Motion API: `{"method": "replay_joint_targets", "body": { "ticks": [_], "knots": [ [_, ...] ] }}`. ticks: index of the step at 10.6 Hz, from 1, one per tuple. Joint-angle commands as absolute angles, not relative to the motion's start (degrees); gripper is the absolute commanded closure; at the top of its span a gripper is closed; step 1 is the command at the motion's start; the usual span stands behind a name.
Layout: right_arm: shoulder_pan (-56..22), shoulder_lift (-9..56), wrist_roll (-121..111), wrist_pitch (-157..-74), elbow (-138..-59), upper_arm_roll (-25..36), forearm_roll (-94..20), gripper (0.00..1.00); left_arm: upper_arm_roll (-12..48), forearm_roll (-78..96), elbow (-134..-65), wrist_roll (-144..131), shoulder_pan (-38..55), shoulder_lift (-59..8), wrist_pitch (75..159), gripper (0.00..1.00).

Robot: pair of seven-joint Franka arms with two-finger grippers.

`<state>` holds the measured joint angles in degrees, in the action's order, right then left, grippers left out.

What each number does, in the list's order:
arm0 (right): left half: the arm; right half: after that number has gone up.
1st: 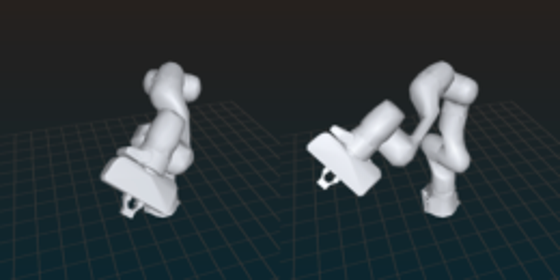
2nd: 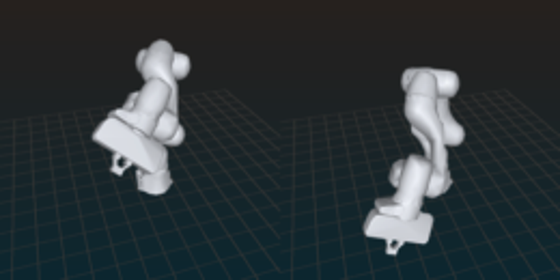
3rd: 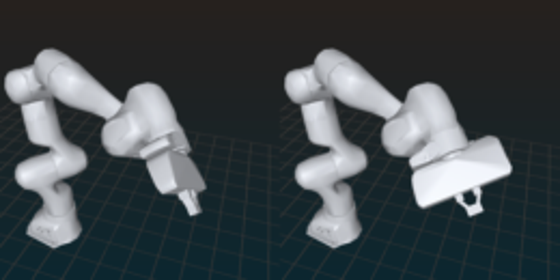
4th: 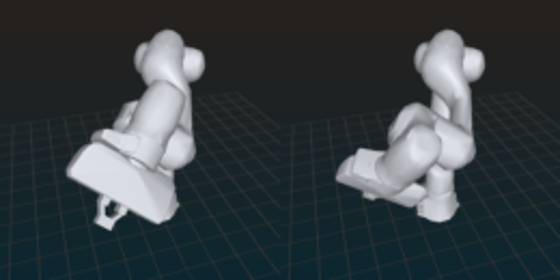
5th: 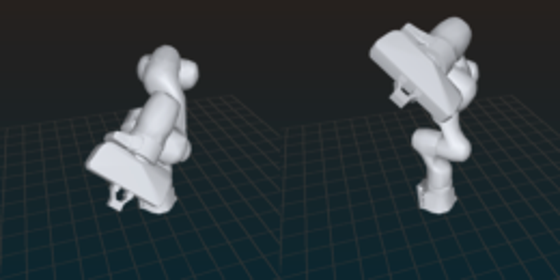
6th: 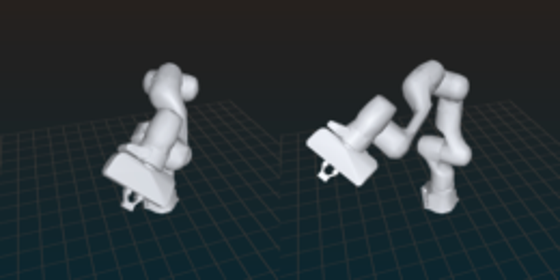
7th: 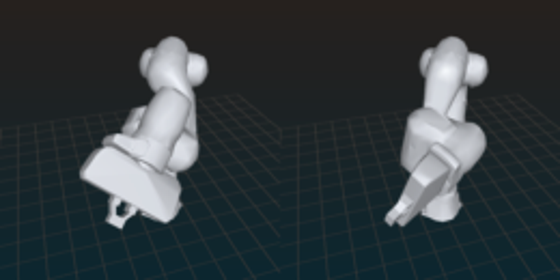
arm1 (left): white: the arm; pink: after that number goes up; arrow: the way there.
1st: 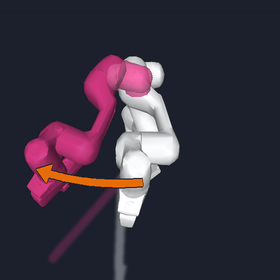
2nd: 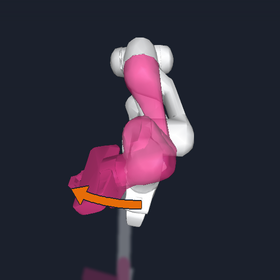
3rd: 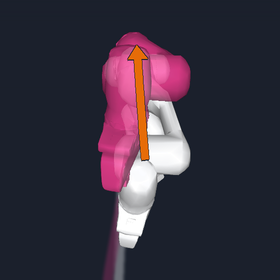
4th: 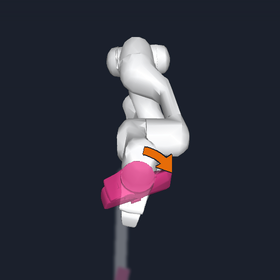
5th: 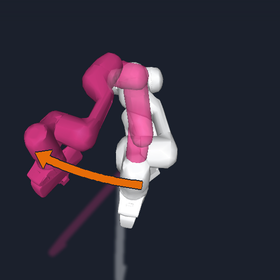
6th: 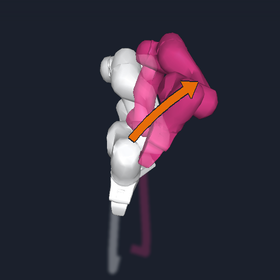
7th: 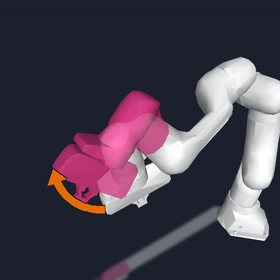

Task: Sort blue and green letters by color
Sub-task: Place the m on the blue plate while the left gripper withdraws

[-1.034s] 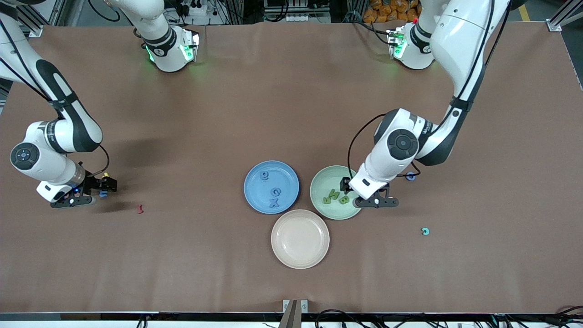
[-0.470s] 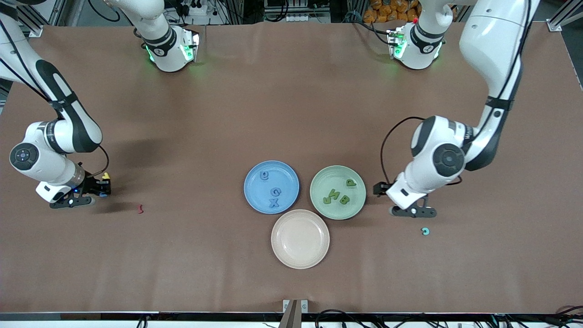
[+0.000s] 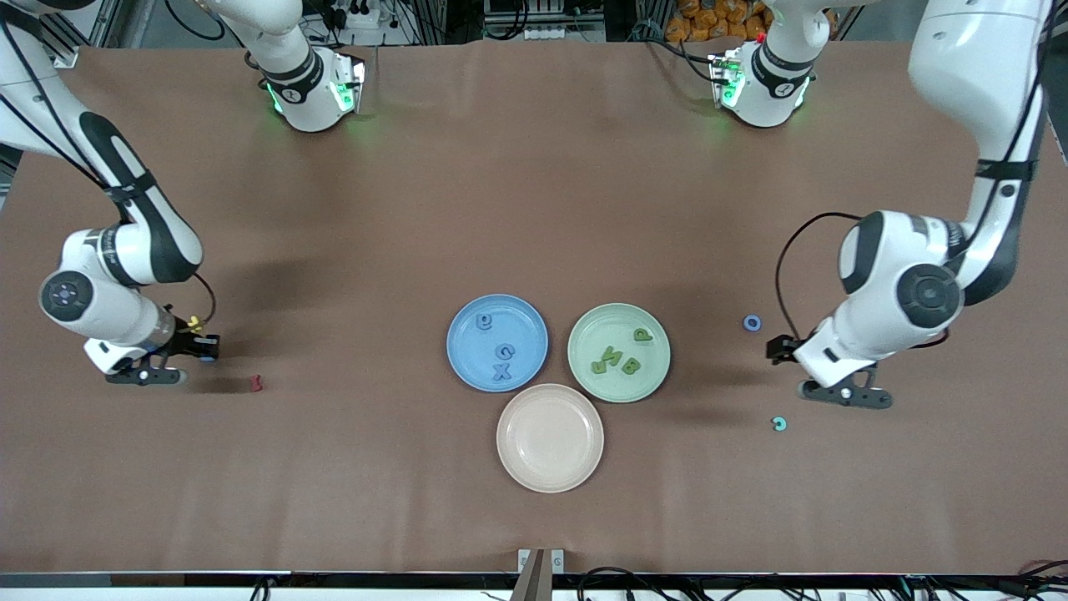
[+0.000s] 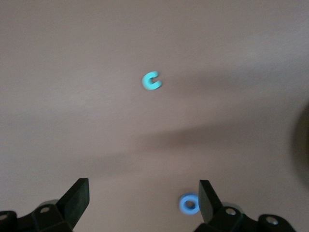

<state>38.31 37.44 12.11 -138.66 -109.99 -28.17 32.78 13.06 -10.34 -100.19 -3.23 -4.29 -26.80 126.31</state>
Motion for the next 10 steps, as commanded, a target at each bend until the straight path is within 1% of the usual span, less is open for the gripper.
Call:
{"method": "replay_joint_targets", "body": {
  "ticks": [1,2,4,5,7,10],
  "knots": [
    [36.75,37.79,28.52,-129.57,-106.97,-37.06,31.4,1.0,10.48,-11.6,-106.95,-0.44,-5.98,-18.21,123.5,0.0],
    [34.74,37.71,31.0,-129.29,-106.09,-38.48,26.16,1.0,9.76,-11.25,-107.66,-0.61,-6.06,-16.02,121.66,0.0],
    [27.9,37.62,35.48,-124.4,-100.75,-38.5,16.04,1.0,8.18,-10.46,-107.14,-1.05,-5.72,-12.32,116.66,0.0],
    [24.73,37.7,39.51,-123.32,-98.55,-38.41,12.95,1.0,8.09,-8.46,-106.79,-1.23,-5.54,-10.91,115.06,0.0],
    [18.58,38.14,46.9,-123.84,-95.73,-38.06,10.82,1.0,7.39,-2.57,-104.25,-1.49,-5.36,-9.67,112.69,0.0],
    [9.53,38.32,59.11,-124.37,-91.16,-38.06,8.01,1.0,7.47,0.26,-99.07,-5.08,-4.84,-8.88,108.3,0.0]
  ]
}}
